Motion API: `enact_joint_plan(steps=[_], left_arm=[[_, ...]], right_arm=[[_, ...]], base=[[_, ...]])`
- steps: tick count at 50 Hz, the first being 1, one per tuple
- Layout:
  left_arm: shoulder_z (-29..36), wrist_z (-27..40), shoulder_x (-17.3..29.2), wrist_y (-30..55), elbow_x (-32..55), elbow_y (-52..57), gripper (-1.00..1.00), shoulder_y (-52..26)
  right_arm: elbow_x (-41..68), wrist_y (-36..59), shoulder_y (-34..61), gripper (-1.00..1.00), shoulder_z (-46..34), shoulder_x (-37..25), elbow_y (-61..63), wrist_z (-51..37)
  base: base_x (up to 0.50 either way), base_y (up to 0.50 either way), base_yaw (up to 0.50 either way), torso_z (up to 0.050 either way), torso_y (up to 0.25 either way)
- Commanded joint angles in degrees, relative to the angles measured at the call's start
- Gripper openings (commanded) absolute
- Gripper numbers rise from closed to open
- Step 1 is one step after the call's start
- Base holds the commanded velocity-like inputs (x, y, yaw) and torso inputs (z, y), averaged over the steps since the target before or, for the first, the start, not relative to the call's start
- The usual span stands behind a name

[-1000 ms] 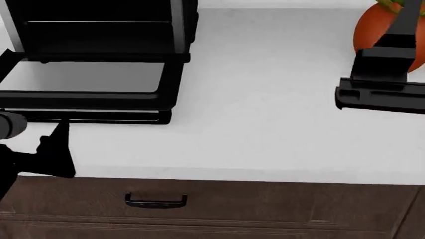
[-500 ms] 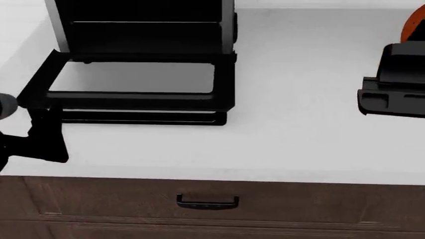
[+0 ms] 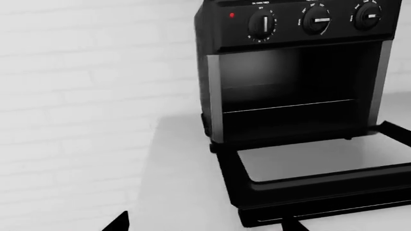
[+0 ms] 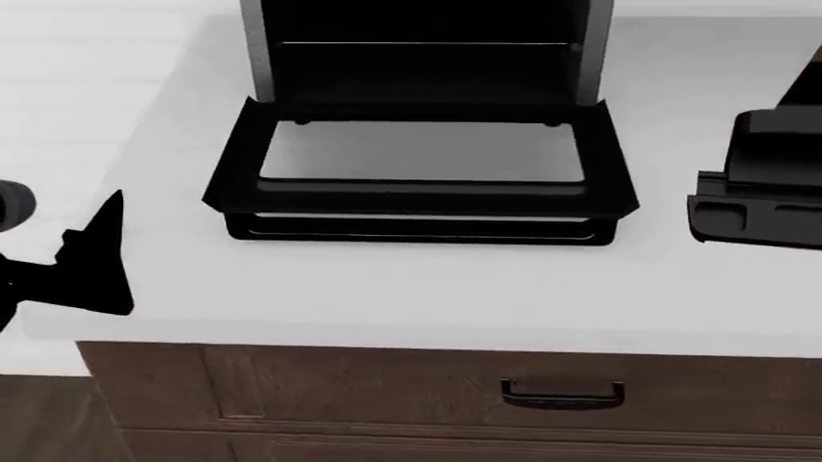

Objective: Close the toaster oven door.

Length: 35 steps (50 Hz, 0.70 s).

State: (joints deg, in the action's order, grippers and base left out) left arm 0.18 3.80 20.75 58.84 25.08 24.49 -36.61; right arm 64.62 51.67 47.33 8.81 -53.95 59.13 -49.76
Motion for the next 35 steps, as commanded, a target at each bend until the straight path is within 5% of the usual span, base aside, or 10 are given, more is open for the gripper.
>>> enact_joint_plan(steps=[1, 12, 35], left_arm=[[0.3, 0.1, 0.0, -0.1, 0.2, -0.1, 1.00, 0.0], [0.4, 0.2, 0.0, -0.9, 0.2, -0.4, 1.00, 0.1], [-0.3, 0.2, 0.0, -1.5, 1.1, -0.2, 1.00, 0.6]], right_arm=[[0.0, -1.8, -1.1, 1.00, -0.7, -1.8, 0.1, -0.8], [0.4, -3.3, -0.5, 1.00, -2.1, -2.1, -0.4, -0.4], [1.2, -4.8, -0.4, 1.00, -3.4, -4.0, -0.4, -2.1]], base=[[0.00, 0.50, 0.00, 0.000, 0.000], [0.00, 0.09, 0.00, 0.000, 0.000], [0.24, 0.00, 0.00, 0.000, 0.000]])
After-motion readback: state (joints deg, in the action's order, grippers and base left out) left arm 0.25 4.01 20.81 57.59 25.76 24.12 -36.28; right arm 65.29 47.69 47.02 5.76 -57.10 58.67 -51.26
